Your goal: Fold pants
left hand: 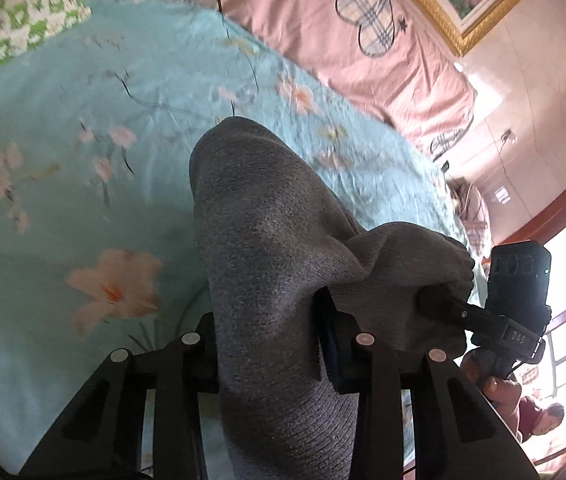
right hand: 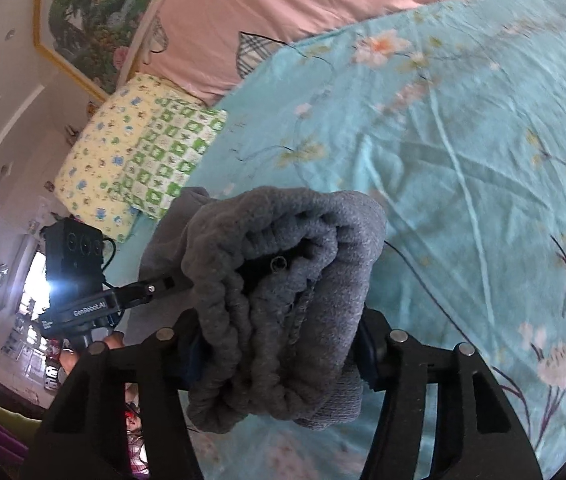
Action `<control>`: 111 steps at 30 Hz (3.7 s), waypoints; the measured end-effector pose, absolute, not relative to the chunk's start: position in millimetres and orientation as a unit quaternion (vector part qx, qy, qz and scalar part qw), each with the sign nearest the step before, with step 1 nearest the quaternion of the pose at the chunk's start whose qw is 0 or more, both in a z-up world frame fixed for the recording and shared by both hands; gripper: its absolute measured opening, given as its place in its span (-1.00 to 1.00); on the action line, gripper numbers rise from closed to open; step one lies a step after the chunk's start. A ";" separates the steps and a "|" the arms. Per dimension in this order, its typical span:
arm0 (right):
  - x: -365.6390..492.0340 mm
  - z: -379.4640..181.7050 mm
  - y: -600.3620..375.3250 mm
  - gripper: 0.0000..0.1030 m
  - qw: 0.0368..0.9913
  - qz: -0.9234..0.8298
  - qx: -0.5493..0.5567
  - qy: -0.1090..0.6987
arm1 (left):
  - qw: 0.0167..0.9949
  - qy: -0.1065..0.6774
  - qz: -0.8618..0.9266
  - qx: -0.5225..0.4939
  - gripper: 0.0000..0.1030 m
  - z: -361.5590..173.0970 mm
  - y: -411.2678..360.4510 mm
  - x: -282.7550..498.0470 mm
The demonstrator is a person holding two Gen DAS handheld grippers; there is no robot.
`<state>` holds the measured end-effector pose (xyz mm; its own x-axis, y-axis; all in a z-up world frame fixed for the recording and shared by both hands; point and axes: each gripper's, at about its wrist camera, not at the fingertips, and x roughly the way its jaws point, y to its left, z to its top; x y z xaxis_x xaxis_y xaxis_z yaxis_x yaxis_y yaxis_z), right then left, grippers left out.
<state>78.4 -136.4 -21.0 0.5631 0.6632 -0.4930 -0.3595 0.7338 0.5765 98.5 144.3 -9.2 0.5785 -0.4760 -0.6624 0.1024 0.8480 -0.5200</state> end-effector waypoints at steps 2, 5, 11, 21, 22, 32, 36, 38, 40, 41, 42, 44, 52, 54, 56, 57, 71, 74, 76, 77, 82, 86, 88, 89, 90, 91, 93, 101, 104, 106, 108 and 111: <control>81.9 -11.2 -127.4 0.16 0.859 0.310 0.206 0.352 | 0.868 0.415 -0.159 -0.222 -0.28 2.5 156.1 94.7; 91.3 0.5 -112.9 0.16 0.856 0.327 0.201 0.346 | 0.876 0.402 -0.144 -0.225 -0.29 14.4 172.7 93.5; 130.3 11.8 -79.7 0.16 0.845 0.354 0.194 0.350 | 0.885 0.390 -0.107 -0.231 -0.29 21.6 209.0 107.9; 186.3 -3.6 -39.2 0.16 0.823 0.367 0.182 0.394 | 0.873 0.407 -0.072 -0.260 -0.29 -8.5 249.3 131.7; 188.4 -5.0 -37.8 0.16 0.822 0.367 0.180 0.397 | 0.870 0.410 -0.071 -0.265 -0.28 -12.4 251.8 133.2; 197.7 -6.2 -28.7 0.61 0.851 0.332 0.104 0.393 | 0.877 0.413 -0.028 -0.245 0.42 -28.9 258.6 131.5; 204.3 -16.7 -38.0 0.71 0.859 0.312 0.095 0.394 | 0.873 0.415 -0.033 -0.255 0.54 -36.1 263.7 130.1; 208.5 -21.7 -43.7 0.79 0.859 0.309 0.102 0.395 | 0.872 0.415 -0.032 -0.256 0.59 -37.9 265.0 130.5; 209.2 -23.7 -46.4 0.80 0.860 0.308 0.104 0.394 | 0.873 0.416 -0.031 -0.255 0.59 -36.8 264.7 129.4; 208.8 -23.7 -46.7 0.80 0.859 0.309 0.105 0.395 | 0.874 0.415 -0.027 -0.250 0.59 -34.6 263.5 128.1; 207.9 -22.8 -46.8 0.80 0.859 0.309 0.105 0.395 | 0.876 0.414 -0.023 -0.244 0.59 -32.9 262.3 126.1; 203.4 -18.9 -44.2 0.80 0.860 0.310 0.101 0.392 | 0.880 0.414 -0.012 -0.233 0.59 -28.4 259.4 121.4; 177.9 -5.5 -48.5 0.83 0.879 0.290 0.081 0.371 | 0.889 0.407 0.023 -0.207 0.61 -14.4 251.4 95.3; 170.9 -1.3 -52.4 0.83 0.882 0.288 0.086 0.363 | 0.891 0.404 0.027 -0.206 0.61 -11.8 249.7 87.4; 164.3 3.4 -55.5 0.83 0.886 0.286 0.088 0.354 | 0.891 0.405 0.029 -0.203 0.61 -9.7 247.3 79.9; 160.8 6.1 -56.7 0.83 0.888 0.286 0.088 0.350 | 0.891 0.405 0.031 -0.202 0.61 -9.1 246.6 77.2; 99.0 27.1 -33.8 0.87 0.902 0.313 0.003 0.297 | 0.908 0.392 0.047 -0.139 0.63 7.2 213.2 32.1; 89.1 26.3 -29.5 0.87 0.905 0.311 -0.014 0.291 | 0.910 0.393 0.046 -0.127 0.63 7.7 207.3 25.9; 82.4 25.5 -27.4 0.88 0.906 0.312 -0.022 0.286 | 0.911 0.392 0.050 -0.115 0.63 8.6 203.4 23.4; 80.0 25.2 -26.7 0.88 0.906 0.314 -0.026 0.285 | 0.913 0.390 0.055 -0.107 0.63 9.6 200.5 20.9; 70.3 23.1 -20.9 0.96 0.908 0.308 -0.055 0.277 | 0.917 0.384 0.063 -0.084 0.63 12.6 192.8 14.8; 65.5 18.9 -19.1 0.99 0.909 0.305 -0.064 0.276 | 0.918 0.385 0.063 -0.075 0.63 10.3 188.3 11.4; 64.8 15.3 -18.5 0.99 0.909 0.302 -0.064 0.280 | 0.918 0.386 0.064 -0.069 0.63 8.8 186.5 10.1; 63.9 13.9 -18.2 0.99 0.909 0.301 -0.065 0.281 | 0.918 0.385 0.065 -0.065 0.63 8.1 185.3 8.6; 63.3 12.1 -17.7 0.99 0.909 0.299 -0.068 0.283 | 0.919 0.385 0.065 -0.062 0.63 7.7 184.0 7.2; 62.1 11.2 -17.2 0.99 0.909 0.298 -0.070 0.284 | 0.919 0.385 0.065 -0.060 0.63 7.2 184.4 7.7; 59.9 9.3 -16.0 0.99 0.909 0.297 -0.076 0.284 | 0.919 0.384 0.066 -0.058 0.63 6.7 184.3 6.5; 51.3 9.8 -16.1 0.99 0.912 0.297 -0.076 0.271 | 0.922 0.376 0.072 -0.054 0.63 8.6 184.3 -1.7; 50.2 9.1 -16.0 0.99 0.912 0.298 -0.075 0.270 | 0.923 0.375 0.073 -0.048 0.63 7.6 182.1 -2.6; 49.5 6.5 -15.6 0.99 0.912 0.295 -0.077 0.273 | 0.921 0.380 0.071 -0.045 0.63 5.0 181.0 -1.0; 49.2 2.9 -15.2 0.99 0.912 0.292 -0.078 0.277 | 0.918 0.387 0.071 -0.043 0.63 0.7 179.7 0.9; 50.5 -3.1 -15.4 0.99 0.911 0.290 -0.075 0.284 | 0.915 0.396 0.072 -0.034 0.63 -5.4 177.9 3.6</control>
